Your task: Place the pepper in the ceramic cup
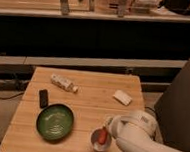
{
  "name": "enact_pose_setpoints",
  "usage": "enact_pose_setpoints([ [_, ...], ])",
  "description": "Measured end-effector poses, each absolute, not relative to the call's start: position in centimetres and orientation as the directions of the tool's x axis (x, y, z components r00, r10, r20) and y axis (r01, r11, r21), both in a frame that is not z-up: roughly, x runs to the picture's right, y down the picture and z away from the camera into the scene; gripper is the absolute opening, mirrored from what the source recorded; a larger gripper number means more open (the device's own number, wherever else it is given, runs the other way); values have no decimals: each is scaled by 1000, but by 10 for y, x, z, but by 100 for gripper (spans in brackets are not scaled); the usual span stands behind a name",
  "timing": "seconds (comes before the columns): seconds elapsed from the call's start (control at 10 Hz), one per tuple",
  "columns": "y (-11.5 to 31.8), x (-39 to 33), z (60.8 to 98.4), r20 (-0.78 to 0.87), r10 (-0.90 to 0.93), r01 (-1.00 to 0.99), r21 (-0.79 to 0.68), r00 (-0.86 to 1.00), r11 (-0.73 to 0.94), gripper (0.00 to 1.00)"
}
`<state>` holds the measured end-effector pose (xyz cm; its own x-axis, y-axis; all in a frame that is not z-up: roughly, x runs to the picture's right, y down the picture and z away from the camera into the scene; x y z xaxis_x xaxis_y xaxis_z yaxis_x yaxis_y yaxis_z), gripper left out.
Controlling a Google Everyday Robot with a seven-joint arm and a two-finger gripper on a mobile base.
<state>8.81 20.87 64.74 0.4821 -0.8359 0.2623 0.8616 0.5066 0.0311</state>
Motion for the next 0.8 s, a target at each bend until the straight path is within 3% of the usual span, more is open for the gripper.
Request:
enact_pose_setpoints([
  [0.8,215,84,648,146,-863,869,30,484,493,0],
])
